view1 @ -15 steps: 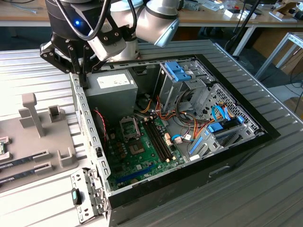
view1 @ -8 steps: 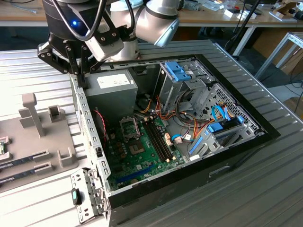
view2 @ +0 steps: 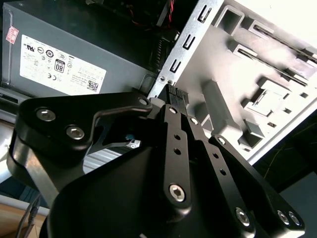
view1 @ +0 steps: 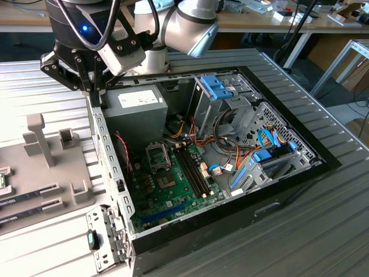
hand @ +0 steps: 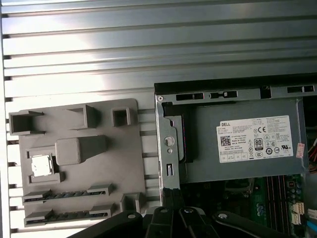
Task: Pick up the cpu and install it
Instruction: 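Reach for the cpu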
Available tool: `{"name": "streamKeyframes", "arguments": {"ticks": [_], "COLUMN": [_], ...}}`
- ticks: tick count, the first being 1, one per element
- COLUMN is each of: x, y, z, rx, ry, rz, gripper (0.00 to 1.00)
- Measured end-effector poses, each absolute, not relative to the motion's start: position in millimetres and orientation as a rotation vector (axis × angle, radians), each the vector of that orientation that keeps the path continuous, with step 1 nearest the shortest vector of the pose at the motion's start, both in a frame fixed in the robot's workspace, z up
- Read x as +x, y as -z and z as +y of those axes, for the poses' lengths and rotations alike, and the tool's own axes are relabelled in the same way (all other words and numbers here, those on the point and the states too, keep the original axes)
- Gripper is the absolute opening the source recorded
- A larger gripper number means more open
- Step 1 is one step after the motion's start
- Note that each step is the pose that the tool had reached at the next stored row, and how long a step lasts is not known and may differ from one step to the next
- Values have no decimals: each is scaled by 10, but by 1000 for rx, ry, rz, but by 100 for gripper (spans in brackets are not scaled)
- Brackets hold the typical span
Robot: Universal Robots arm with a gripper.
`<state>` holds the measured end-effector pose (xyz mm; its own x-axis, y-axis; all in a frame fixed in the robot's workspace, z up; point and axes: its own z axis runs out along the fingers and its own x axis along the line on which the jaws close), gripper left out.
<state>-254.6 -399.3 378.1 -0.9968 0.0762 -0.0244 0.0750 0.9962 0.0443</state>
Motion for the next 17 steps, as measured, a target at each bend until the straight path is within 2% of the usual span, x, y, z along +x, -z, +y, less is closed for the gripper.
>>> {"name": "streamKeyframes", "arguments": {"ticks": [17], "x": [-2586], "y": [-3775], "z": [-3992], "rx": [118], "ry": [-68], "rz": [3112], "gripper": [11]}}
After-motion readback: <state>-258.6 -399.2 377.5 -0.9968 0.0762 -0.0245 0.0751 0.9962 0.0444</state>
